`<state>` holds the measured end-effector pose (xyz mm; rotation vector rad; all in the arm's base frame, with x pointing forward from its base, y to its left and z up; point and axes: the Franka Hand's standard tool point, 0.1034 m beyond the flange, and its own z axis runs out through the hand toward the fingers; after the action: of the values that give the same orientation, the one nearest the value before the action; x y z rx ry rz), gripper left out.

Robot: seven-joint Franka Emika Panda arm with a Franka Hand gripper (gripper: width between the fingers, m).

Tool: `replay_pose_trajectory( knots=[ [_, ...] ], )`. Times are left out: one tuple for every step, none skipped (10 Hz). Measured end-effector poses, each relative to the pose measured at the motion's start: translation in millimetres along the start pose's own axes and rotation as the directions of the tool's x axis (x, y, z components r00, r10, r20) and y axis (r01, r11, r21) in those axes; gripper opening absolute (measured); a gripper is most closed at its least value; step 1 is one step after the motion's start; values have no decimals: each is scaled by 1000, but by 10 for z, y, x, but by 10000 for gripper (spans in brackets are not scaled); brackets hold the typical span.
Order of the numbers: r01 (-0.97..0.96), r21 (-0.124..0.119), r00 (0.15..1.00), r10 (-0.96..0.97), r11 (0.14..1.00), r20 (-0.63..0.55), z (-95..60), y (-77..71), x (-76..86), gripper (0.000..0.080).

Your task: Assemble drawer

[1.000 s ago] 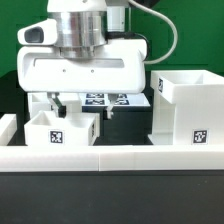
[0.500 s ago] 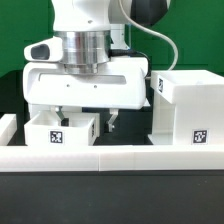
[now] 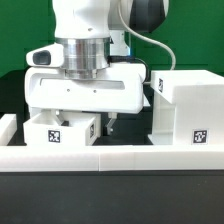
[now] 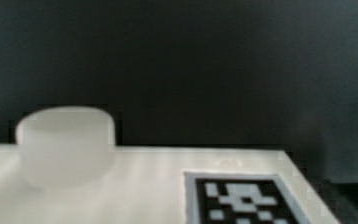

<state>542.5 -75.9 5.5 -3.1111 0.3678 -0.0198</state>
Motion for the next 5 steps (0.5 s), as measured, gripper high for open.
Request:
replay_pose_trajectory(
  knots=[
    [0,0,1000,0,1000,0,-1,0,1,635],
    [0,0,1000,0,1000,-1,-4,0,7,463],
    [-1,1,1000,1,1000,-5,-18,6,32,280],
    [-2,1,1000,2,1000,-8,-33,15,55,136],
    [-1,1,1000,1,1000,-12,-48,24,75,136]
  ],
)
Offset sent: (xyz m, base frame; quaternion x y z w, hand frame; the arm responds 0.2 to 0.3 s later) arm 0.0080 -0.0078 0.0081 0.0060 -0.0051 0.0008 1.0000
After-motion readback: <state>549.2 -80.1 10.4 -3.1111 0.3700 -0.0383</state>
